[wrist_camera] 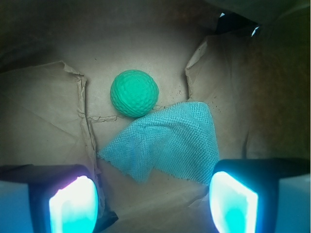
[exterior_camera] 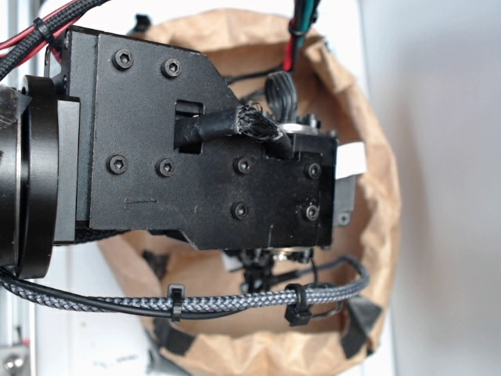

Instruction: Grab the blue cloth.

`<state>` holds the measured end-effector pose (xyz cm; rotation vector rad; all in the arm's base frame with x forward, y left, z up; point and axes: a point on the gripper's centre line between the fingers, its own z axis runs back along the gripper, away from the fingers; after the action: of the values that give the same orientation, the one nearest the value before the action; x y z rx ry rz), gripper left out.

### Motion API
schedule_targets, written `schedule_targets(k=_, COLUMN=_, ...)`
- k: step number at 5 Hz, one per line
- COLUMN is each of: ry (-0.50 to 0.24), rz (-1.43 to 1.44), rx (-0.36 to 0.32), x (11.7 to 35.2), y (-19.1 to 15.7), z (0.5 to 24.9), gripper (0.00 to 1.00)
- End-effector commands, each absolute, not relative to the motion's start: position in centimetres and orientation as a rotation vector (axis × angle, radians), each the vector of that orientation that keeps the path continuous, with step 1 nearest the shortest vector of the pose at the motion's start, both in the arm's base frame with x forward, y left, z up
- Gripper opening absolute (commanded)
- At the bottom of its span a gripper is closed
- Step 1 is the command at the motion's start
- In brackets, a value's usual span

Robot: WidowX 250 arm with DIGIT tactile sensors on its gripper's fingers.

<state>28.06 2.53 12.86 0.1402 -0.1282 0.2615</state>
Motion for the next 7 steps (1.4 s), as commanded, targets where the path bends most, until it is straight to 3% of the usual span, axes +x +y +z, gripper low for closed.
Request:
schedule_targets(k=1, ry=-0.169, rz=0.259, rx=0.182, x=28.3, y=4.4, z=10.4, gripper=1.0)
schedule_targets(k=3, ry=-0.29, rz=0.255, rx=0.202, x=28.1, y=5.8, z=6.1, gripper=1.0)
schedule_targets(k=4, ry=-0.292, rz=0.275, rx=0.211, x=29.2, y=5.8, z=5.1, gripper=1.0)
schedule_targets(k=5, ry=-0.272, rz=0.284, rx=0.216, x=29.7, y=5.7, z=4.1, gripper=0.0)
schedule_targets(k=7, ry=-0.307, rz=0.315, rx=0.204, x=29.6, y=5.8, z=4.8, gripper=0.0)
